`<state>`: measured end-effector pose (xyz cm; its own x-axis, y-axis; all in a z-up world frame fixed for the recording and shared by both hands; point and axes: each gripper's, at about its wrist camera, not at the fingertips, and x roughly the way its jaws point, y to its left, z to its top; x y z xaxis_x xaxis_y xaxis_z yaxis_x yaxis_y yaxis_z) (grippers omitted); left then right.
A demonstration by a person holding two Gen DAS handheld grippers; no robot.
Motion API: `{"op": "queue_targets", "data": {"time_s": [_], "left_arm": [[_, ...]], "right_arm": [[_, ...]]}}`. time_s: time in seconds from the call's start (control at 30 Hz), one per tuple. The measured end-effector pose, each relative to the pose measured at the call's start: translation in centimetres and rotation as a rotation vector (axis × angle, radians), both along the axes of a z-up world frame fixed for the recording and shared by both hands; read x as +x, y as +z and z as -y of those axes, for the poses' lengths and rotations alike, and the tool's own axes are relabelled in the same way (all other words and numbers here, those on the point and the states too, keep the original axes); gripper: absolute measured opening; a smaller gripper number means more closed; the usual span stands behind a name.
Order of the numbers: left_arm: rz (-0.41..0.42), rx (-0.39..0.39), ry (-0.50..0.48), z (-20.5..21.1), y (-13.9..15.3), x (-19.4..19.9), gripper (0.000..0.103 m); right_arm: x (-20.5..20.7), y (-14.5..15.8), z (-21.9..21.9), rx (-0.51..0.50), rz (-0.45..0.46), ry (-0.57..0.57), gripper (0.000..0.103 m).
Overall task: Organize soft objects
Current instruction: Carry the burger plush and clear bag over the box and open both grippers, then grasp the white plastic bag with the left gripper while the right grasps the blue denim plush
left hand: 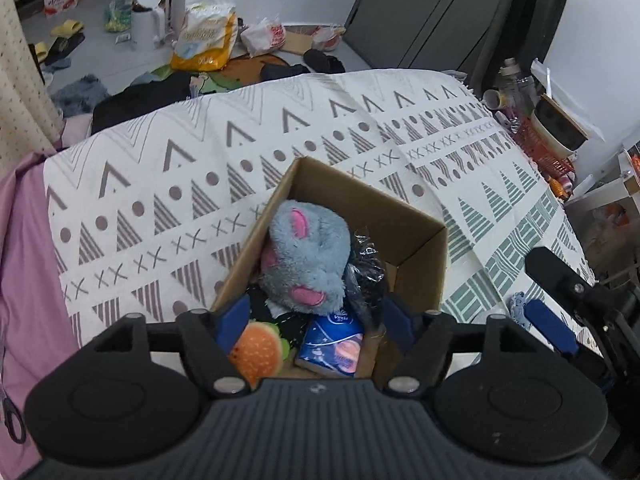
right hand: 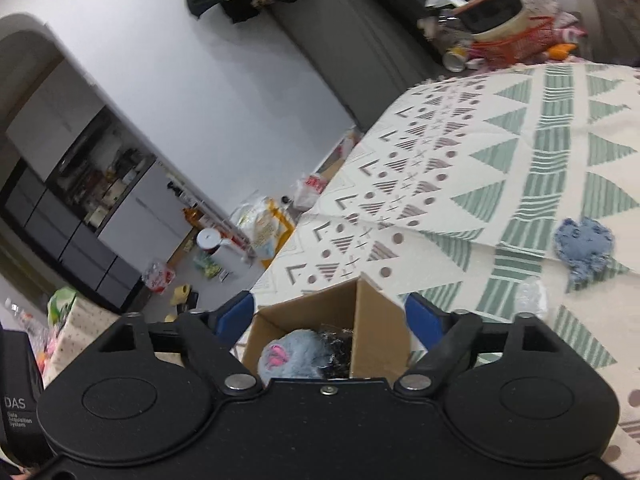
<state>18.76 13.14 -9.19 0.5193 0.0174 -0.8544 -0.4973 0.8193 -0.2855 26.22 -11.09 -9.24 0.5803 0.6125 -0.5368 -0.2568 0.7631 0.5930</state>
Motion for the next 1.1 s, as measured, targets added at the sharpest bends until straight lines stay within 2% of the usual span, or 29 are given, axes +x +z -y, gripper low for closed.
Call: {"op": "queue_targets", "data": {"time_s": [0.3,0.7,0.87,1.1], "left_arm": [[0.021,0.009,-0.012,2.4,1.2,0.8,0.073],[0.053,0.06,-0.079,7.7,3.1,2.0,0.073],[0.063,0.085,-0.112,9.9,3.6,2.7,0.073],[0.072,0.106,-0.109,11.9,3.9,3.8,0.073]], "right_arm": [[-0.4,1.1,2.6,-0.055,-0.032,-0.046,0.095],[-0.2,1.7,7.1,-0.129,-0.064,-0.127,0.095],[0.2,1.9,9.1,-0.124,-0.062,-0.144,0.095],[1.1,1.3,11.6,-0.141,-0.098,-0.16,0.096]]}}
